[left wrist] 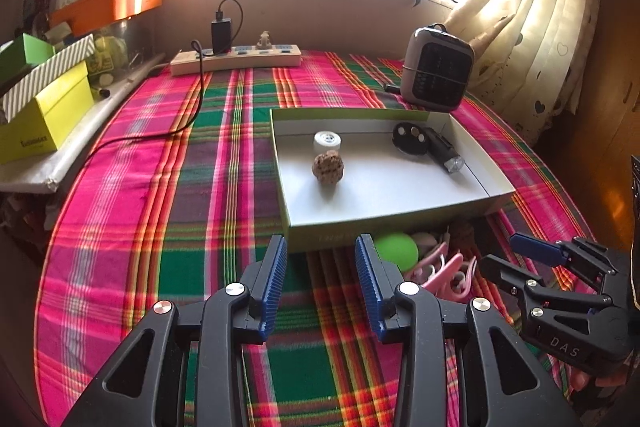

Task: Organize objects
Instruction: 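Withdraw both open grippers back toward the objects beside the box, then reach the right gripper to the pink earhook and close on it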

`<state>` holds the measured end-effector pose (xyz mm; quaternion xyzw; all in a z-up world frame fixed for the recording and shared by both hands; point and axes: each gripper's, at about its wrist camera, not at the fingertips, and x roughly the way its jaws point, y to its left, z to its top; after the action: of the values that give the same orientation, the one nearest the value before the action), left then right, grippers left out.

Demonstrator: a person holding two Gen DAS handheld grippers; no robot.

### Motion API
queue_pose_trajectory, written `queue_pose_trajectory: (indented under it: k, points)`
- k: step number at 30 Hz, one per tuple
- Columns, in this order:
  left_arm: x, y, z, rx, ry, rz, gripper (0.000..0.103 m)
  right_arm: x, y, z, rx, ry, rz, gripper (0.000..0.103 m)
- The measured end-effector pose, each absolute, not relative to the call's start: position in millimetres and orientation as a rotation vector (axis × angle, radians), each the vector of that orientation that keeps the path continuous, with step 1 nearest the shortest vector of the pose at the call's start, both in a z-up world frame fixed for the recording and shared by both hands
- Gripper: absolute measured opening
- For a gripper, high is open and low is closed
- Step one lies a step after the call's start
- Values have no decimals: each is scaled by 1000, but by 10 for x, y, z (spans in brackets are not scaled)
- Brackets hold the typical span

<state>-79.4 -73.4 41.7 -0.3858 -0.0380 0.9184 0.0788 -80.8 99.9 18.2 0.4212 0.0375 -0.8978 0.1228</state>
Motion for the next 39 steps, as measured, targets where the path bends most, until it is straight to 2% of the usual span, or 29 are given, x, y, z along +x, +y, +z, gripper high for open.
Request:
queue_pose_trajectory:
  k: [8, 15, 39]
  points:
    - [-674, -773, 304, -1186, -116, 2707, 34, -637, 817, 100, 1233, 108, -2573, 54]
    - [-631, -791, 260, -1203, -126, 2676, 35, -694, 668, -13, 1282, 155, -2588, 55]
    - [-665, -431, 195, -1229, -43, 2553, 35, -751, 1028, -52, 1317, 90, -2624, 55]
